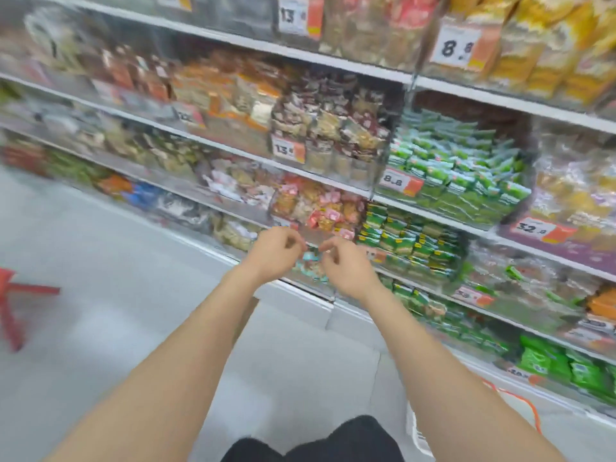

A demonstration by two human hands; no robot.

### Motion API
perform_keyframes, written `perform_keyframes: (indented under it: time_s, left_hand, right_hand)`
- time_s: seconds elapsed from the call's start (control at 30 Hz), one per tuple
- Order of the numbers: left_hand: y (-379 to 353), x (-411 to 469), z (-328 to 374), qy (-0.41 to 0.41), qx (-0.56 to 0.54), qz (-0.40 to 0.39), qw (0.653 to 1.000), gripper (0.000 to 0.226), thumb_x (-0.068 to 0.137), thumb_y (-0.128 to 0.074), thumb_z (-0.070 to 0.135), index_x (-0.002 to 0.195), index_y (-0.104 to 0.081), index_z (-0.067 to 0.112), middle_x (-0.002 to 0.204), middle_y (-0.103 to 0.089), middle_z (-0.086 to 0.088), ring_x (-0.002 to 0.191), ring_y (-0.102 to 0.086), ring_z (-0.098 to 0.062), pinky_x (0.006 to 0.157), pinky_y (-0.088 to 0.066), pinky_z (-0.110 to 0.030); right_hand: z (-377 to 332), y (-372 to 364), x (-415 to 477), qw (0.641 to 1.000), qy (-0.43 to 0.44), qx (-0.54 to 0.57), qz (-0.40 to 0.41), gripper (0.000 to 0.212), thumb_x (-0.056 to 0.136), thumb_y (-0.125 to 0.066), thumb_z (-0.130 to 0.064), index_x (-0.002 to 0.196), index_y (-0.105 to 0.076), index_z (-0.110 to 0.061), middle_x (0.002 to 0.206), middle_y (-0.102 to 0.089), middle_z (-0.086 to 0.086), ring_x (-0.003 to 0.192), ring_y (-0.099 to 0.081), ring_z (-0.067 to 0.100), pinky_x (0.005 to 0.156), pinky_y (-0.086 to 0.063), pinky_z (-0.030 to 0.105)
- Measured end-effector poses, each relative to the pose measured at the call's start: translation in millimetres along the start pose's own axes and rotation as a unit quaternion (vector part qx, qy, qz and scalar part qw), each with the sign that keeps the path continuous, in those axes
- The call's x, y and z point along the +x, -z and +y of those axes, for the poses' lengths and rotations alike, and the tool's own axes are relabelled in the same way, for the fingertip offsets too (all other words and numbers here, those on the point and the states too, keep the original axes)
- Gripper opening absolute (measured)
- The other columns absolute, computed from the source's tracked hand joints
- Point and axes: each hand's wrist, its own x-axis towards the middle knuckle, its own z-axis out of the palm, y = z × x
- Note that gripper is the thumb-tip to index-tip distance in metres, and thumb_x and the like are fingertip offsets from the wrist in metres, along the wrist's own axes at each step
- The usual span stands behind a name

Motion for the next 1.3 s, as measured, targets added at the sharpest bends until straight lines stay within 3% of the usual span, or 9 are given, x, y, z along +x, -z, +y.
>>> perform_keyframes:
  time_s: [0.1, 0.23, 0.37, 0.5, 0.57, 0.7, 0.9, 1.2, 1.3]
  left_hand:
    - [52.0, -15.4, -50.1, 0.044, -0.017, 0.060, 0.997, 0.025, 0.097, -0.056, 0.026, 0.086, -0.078, 0.023, 0.084, -0.079, -0.004, 0.085, -0.074, -0.025, 0.082, -0.059, -0.037]
    - [106.8, -19.0, -110.5, 0.099, -0.027, 0.091, 0.991, 0.031, 0.093, -0.049, 0.027, 0.089, -0.077, 0.013, 0.083, -0.077, -0.009, 0.087, -0.071, -0.031, 0.082, -0.059, -0.048]
    - [161.9, 0.2, -170.1, 0.136, -0.041, 0.120, 0.983, 0.034, 0.088, -0.045, 0.026, 0.085, -0.077, 0.013, 0.080, -0.077, -0.007, 0.085, -0.071, -0.029, 0.079, -0.059, -0.046]
    - [229.1, 33.0, -236.1, 0.172, -0.017, 0.129, 0.977, 0.027, 0.098, -0.052, 0.013, 0.089, -0.077, 0.017, 0.083, -0.078, -0.009, 0.084, -0.072, -0.030, 0.078, -0.060, -0.047]
    - [269.7, 48.4, -266.9, 0.194, -0.011, 0.124, 0.973, 0.025, 0.099, -0.053, 0.011, 0.097, -0.078, 0.017, 0.089, -0.078, -0.007, 0.087, -0.074, -0.027, 0.080, -0.061, -0.044]
    - [361.3, 71.2, -321.7, 0.239, -0.002, 0.133, 0.962, 0.024, 0.098, -0.057, 0.010, 0.101, -0.077, 0.022, 0.094, -0.079, 0.000, 0.087, -0.076, -0.023, 0.080, -0.063, -0.041]
    - [476.8, 96.3, -403.6, 0.273, -0.017, 0.159, 0.949, 0.024, 0.098, -0.057, 0.012, 0.103, -0.077, 0.024, 0.095, -0.079, 0.002, 0.084, -0.075, -0.015, 0.083, -0.062, -0.037]
    - [646.9, 168.8, -573.1, 0.264, 0.006, 0.126, 0.956, 0.028, 0.102, -0.052, 0.016, 0.114, -0.077, 0.021, 0.108, -0.073, -0.001, 0.101, -0.070, -0.025, 0.086, -0.055, -0.034]
    - [707.3, 186.3, -621.5, 0.260, 0.019, 0.102, 0.960, 0.031, 0.102, -0.049, 0.016, 0.116, -0.076, 0.020, 0.106, -0.069, 0.002, 0.097, -0.066, -0.022, 0.072, -0.048, -0.029]
  right_hand:
    - [-54.4, -61.0, 24.4, 0.999, 0.009, 0.035, -0.032, 0.018, 0.101, -0.059, -0.015, 0.113, -0.071, -0.021, 0.072, -0.073, 0.004, 0.071, -0.068, 0.021, 0.064, -0.045, 0.032]
    - [-118.8, -133.7, 56.4, 0.993, 0.019, 0.059, -0.101, 0.023, 0.100, -0.056, -0.012, 0.116, -0.069, -0.023, 0.081, -0.076, 0.004, 0.070, -0.065, 0.019, 0.061, -0.046, 0.032]
    - [-167.6, -193.5, 115.0, 0.985, 0.038, 0.057, -0.156, 0.027, 0.097, -0.054, -0.008, 0.112, -0.069, -0.023, 0.080, -0.075, 0.016, 0.064, -0.061, 0.021, 0.060, -0.042, 0.029]
    - [-214.5, -252.2, 191.9, 0.970, 0.044, 0.028, -0.238, 0.022, 0.100, -0.053, -0.018, 0.115, -0.066, -0.027, 0.089, -0.077, 0.009, 0.084, -0.073, 0.026, 0.074, -0.059, 0.039]
    - [-241.9, -280.5, 231.7, 0.955, 0.064, -0.002, -0.288, 0.024, 0.100, -0.054, -0.020, 0.119, -0.069, -0.025, 0.089, -0.077, 0.006, 0.083, -0.072, 0.021, 0.073, -0.059, 0.035]
    - [-315.4, -334.9, 307.7, 0.929, 0.117, -0.047, -0.347, 0.028, 0.102, -0.057, -0.023, 0.127, -0.071, -0.020, 0.083, -0.065, -0.009, 0.080, -0.062, 0.016, 0.060, -0.040, 0.019]
    - [-427.6, -416.9, 395.6, 0.914, 0.166, -0.055, -0.366, 0.030, 0.100, -0.056, -0.022, 0.129, -0.067, -0.024, 0.085, -0.062, -0.011, 0.102, -0.063, 0.024, 0.092, -0.054, 0.037]
    - [-573.7, -573.4, 534.4, 0.918, 0.174, -0.089, -0.344, 0.029, 0.100, -0.060, -0.016, 0.128, -0.070, -0.017, 0.095, -0.064, -0.001, 0.096, -0.063, 0.023, 0.078, -0.045, 0.028]
    - [-625.6, -612.7, 570.4, 0.915, 0.171, -0.105, -0.350, 0.031, 0.102, -0.059, -0.016, 0.131, -0.070, -0.017, 0.099, -0.064, -0.002, 0.103, -0.064, 0.024, 0.080, -0.046, 0.028]
